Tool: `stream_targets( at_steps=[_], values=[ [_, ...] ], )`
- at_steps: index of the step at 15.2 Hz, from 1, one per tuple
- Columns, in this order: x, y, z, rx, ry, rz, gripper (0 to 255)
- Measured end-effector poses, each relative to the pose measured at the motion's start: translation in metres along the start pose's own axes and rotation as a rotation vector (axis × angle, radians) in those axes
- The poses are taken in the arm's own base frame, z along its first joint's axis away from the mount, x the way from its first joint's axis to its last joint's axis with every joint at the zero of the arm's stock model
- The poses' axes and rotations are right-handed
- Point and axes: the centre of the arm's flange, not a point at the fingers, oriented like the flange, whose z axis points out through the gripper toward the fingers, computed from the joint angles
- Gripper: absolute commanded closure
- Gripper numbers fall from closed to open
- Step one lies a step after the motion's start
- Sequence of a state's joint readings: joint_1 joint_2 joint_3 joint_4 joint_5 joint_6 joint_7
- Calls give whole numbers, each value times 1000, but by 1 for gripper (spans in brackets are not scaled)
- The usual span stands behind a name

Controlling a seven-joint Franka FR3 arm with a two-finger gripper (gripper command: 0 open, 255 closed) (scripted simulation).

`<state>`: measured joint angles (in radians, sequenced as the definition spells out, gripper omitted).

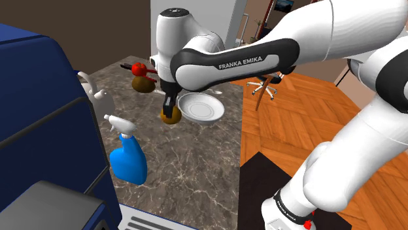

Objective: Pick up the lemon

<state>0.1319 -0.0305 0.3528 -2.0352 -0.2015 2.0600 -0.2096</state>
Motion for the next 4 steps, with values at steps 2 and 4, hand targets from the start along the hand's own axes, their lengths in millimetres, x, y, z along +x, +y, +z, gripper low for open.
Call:
stream_targets(
  at_steps=[2,4],
  values=[
    [0,1,-11,0,0,0,255],
    [1,3,-19,0,0,0,255]
  ],
)
